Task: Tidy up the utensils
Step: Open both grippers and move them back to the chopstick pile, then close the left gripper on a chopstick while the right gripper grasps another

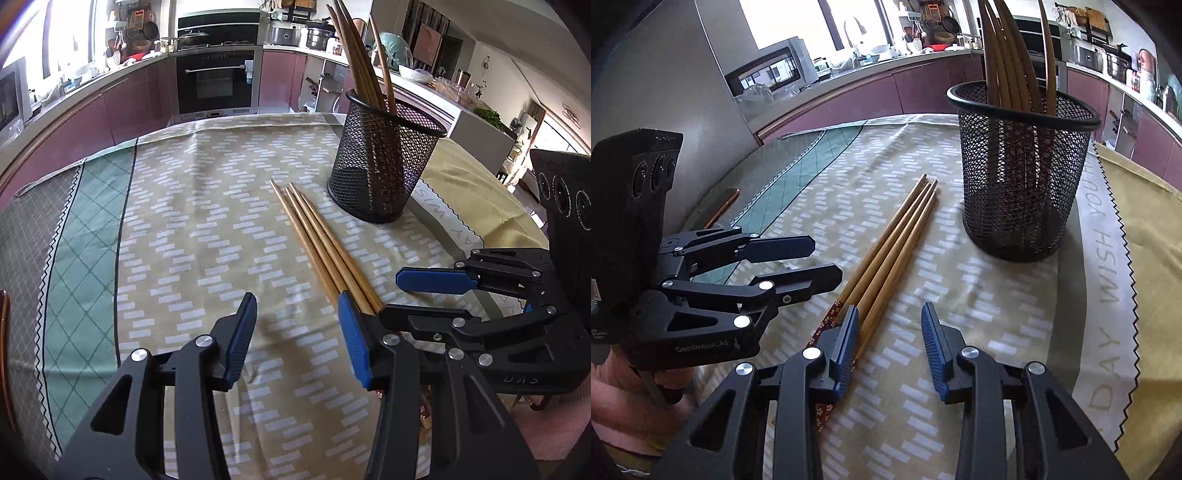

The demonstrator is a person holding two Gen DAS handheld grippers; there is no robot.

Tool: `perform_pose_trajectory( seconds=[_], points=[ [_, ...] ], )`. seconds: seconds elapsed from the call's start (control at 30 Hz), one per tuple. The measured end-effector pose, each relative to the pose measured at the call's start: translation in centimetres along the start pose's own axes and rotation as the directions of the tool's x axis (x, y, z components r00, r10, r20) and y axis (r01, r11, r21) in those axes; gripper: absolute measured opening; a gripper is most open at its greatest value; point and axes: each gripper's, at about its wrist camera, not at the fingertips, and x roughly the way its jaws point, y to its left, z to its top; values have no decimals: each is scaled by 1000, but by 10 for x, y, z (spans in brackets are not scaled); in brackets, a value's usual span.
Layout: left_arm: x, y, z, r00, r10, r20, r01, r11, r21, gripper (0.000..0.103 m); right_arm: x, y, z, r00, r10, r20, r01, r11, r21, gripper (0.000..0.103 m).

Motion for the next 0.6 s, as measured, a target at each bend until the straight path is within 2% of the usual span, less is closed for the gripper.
perform_pose_trajectory(
  seconds=[0.2, 0.43, 0.6],
  points=[
    [6, -3, 3, 1000, 7, -8, -7, 1000, 12, 46, 3, 4, 3, 1000, -22, -1, 22, 1000, -14, 32],
    [11, -5, 6, 1000, 9, -14, -8, 1000, 24, 46, 2, -3, 3, 1000, -27, -8, 27, 1000, 2, 23],
    [15, -8, 9, 1000, 7, -17, -7, 999, 36, 46, 2, -7, 3, 1000, -26, -10, 26, 1000, 11, 22]
  ],
)
